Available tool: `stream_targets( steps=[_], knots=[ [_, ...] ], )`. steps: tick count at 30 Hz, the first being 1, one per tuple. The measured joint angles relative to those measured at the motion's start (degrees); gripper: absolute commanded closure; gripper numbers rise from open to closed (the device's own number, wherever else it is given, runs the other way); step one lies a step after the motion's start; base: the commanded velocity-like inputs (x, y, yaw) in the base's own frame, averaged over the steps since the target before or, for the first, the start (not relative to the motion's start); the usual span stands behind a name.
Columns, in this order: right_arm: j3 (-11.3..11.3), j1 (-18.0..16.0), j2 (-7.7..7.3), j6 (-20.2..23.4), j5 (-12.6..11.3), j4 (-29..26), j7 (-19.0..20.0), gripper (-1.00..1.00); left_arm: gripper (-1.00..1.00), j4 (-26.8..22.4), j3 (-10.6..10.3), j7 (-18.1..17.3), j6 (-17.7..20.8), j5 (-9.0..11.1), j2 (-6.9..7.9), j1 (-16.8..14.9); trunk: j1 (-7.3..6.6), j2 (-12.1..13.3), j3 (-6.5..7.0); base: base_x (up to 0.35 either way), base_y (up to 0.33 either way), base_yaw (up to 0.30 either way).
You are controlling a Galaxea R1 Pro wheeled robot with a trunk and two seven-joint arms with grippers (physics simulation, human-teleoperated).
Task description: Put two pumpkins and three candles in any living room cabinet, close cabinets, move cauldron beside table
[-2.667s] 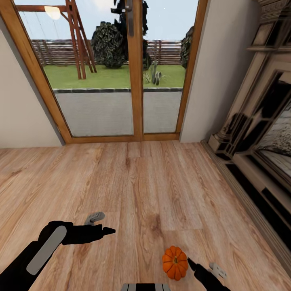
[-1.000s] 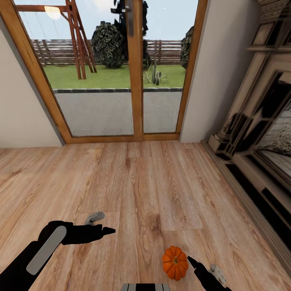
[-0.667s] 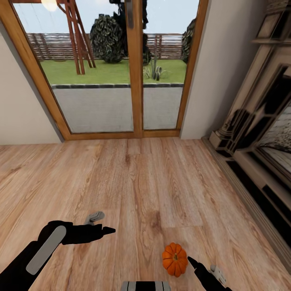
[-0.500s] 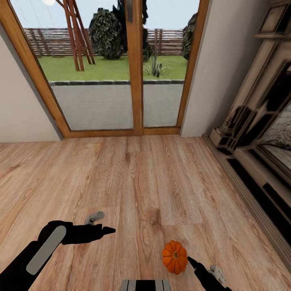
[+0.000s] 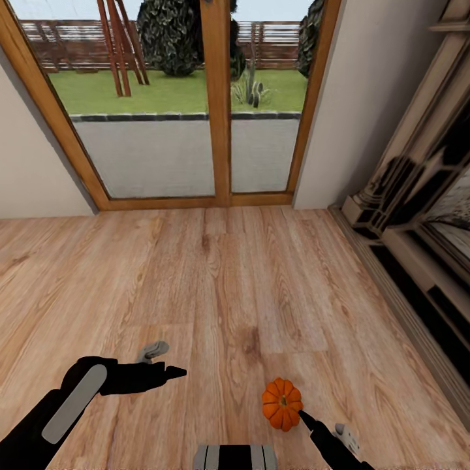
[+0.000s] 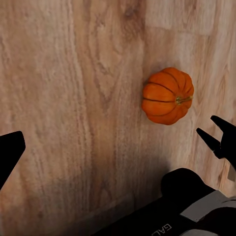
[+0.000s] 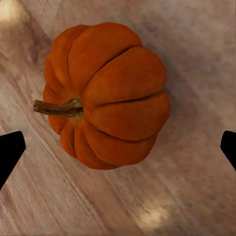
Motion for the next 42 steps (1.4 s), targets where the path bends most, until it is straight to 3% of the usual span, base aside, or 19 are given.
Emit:
stream_targets(
  steps=[9,42],
  knots=[
    [-0.1,0.0,0.15,-0.3,-0.1,0.5,3.0,-1.00,-1.00,0.0,0.0,0.0,0.0,0.0,0.00,0.0,0.23,-0.1,-2.00,0.000,0.000,0.000],
    [0.0,0.0,0.20,-0.5,-0.2,0.5,3.1,-1.00,-1.00,0.1,0.0,0.0,0.0,0.0,-0.05,0.0,0.23,-0.1,-2.00,0.033,0.021,0.000]
  ],
)
